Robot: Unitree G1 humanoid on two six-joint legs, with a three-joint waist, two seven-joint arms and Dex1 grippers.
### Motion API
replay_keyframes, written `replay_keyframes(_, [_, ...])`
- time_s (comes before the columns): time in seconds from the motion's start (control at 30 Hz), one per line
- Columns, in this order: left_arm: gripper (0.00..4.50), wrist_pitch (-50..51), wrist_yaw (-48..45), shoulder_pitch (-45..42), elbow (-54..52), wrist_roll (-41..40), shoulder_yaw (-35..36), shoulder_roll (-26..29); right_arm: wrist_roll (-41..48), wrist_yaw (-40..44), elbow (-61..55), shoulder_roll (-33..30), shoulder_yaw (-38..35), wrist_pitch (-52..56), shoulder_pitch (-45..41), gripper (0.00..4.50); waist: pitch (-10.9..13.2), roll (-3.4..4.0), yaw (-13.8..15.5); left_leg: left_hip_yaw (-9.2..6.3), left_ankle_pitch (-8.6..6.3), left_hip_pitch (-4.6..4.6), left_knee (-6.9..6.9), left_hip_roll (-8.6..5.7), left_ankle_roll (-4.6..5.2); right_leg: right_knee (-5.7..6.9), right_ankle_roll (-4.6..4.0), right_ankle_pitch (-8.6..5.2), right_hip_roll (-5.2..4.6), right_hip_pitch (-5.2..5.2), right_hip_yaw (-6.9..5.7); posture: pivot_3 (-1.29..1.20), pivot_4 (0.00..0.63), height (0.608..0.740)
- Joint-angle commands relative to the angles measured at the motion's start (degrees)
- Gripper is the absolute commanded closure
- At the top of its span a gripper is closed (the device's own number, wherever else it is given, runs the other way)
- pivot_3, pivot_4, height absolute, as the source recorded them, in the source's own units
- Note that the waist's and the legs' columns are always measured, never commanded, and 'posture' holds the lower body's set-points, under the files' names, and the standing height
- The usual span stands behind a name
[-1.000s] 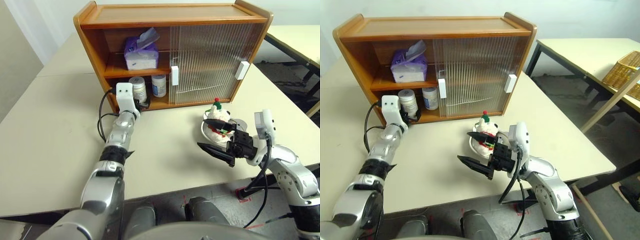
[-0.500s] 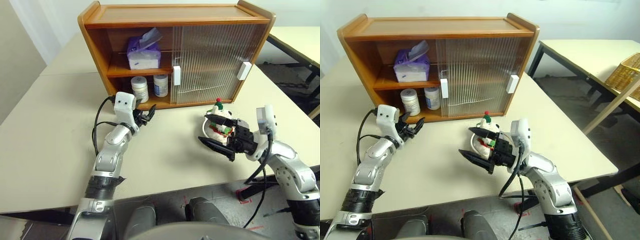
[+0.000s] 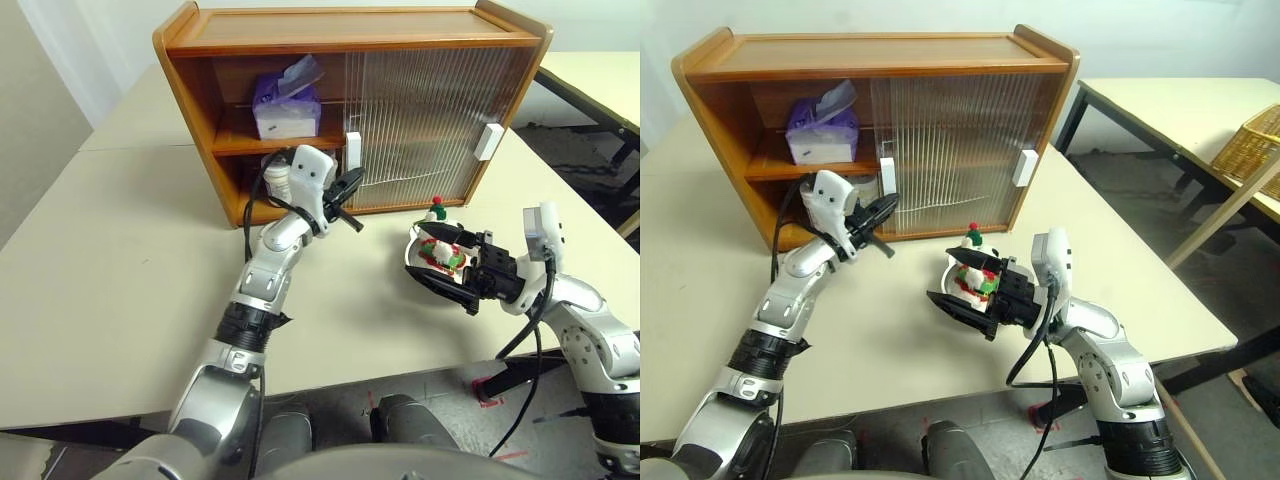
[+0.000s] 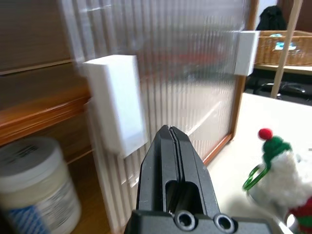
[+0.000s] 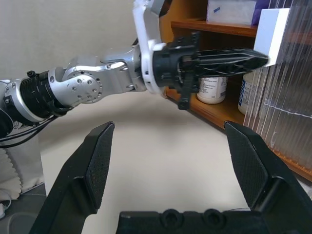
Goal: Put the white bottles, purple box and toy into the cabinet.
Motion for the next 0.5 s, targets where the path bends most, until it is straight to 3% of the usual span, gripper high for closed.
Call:
replay_keyframes(0.03, [4.45,-1.4,0.5,-1.5,3.1,1.6,-1.1,-1.1,0.4,-0.5,-0.9,-0.2,-0.3,0.8,-0.7,0.0,0.0,0.01,0.0,0.0,0.0,0.0,0.0,0.0,0.0,-0.02,0.05,-0.03,0.0,0.01,0.0,-0.1,0.009,0.74])
replay_keyframes(0.27, [4.45,-4.1,5.0,-7.8,11.8,4.1,-0.2,-3.4,0.3,-0.7,-1.5,0.1,0.4,1.2,-0.4,0.0,0.0,0.01,0.0,0.0,0.01,0.03,0.01,0.0,0.02,-0.03,0.39,-0.17,0.0,0.06,0.0,-0.11,0.014,0.74])
replay_keyframes(0.5, [4.45,-4.4,8.1,-9.1,13.1,5.5,0.2,-4.0,0.4,-0.8,-1.8,0.4,0.5,1.5,-0.5,0.0,0.0,0.02,0.0,0.0,0.0,-0.02,0.0,-0.01,0.03,-0.13,0.46,-0.21,0.01,0.07,0.0,-0.11,0.014,0.74])
